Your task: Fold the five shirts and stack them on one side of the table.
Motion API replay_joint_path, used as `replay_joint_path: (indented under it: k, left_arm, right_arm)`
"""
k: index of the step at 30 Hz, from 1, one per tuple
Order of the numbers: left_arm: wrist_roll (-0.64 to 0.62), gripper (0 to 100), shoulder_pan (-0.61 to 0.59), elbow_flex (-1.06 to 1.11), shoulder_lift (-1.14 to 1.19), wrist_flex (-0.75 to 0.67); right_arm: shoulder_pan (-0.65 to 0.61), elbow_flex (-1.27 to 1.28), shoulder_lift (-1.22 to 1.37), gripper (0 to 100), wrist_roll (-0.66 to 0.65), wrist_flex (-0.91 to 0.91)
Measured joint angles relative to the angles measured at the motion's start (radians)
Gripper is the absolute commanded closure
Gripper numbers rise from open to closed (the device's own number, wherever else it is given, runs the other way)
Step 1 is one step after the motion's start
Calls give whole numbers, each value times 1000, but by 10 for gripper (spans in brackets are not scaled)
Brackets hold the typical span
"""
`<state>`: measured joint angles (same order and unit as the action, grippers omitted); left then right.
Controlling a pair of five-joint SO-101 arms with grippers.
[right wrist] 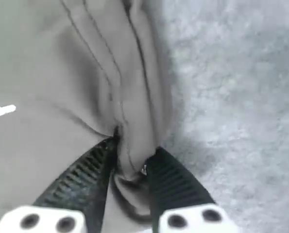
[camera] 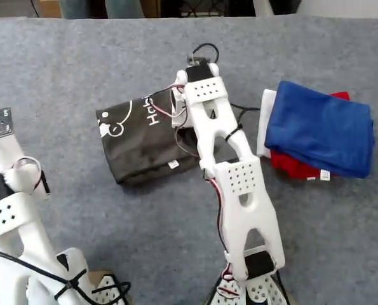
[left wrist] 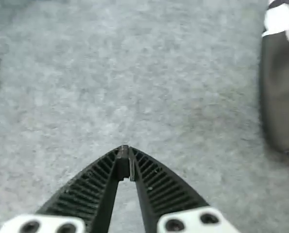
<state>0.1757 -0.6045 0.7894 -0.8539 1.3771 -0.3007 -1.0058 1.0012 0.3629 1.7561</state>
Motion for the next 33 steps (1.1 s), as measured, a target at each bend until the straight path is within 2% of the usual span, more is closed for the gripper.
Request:
replay_joint_path:
  k: [5,18,25,33]
  left_arm:
    - [49,971,-58,0,0,0]
    - [66,971,-64,0,0,0]
    - [66,971,-64,0,0,0]
    - [68,971,-64,0,0,0]
  right_arm:
    - [0,0,-126,985,-71,0]
    - [48,0,-327,985,-120,3]
    - [190,0,-436,985,-224,5]
    - [443,2,-539,985,-344,6]
